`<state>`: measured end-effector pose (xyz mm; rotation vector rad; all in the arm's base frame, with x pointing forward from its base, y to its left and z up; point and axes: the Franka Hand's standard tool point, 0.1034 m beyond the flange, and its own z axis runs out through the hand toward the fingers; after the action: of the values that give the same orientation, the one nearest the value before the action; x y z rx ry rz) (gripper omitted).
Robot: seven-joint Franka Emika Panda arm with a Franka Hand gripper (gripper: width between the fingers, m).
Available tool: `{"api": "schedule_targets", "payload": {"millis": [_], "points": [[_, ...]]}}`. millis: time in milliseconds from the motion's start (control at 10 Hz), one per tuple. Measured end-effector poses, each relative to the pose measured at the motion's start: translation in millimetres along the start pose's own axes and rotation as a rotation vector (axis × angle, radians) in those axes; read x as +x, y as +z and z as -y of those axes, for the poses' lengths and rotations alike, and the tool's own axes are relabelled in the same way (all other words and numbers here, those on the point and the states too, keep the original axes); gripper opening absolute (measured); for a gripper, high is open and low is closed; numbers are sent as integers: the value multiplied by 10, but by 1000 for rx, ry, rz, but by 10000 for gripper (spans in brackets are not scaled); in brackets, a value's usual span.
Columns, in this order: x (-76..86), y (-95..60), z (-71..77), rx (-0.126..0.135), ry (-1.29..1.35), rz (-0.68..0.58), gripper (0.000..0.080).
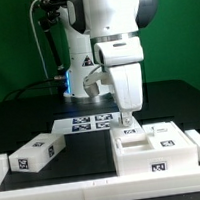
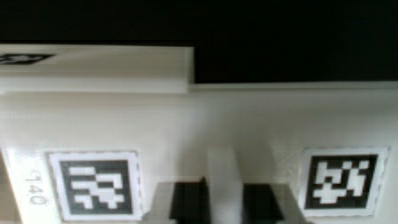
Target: Assemble cabinet
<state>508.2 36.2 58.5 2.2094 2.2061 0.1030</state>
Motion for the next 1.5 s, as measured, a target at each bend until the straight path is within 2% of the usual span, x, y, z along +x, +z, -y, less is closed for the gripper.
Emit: {"api": "schedule_targets", "payload": {"millis": [500, 600, 900, 1100, 1400, 1500], "points": [[0, 0, 3, 0, 0, 0, 68], [-6, 2, -43, 1, 1, 0, 68], [-80, -2, -453, -10, -19, -2, 68], [-107, -6, -659, -21, -34, -5, 69], [-103, 35, -684, 48, -38, 2, 69], [-100, 36, -682, 61, -40, 4, 69]]}}
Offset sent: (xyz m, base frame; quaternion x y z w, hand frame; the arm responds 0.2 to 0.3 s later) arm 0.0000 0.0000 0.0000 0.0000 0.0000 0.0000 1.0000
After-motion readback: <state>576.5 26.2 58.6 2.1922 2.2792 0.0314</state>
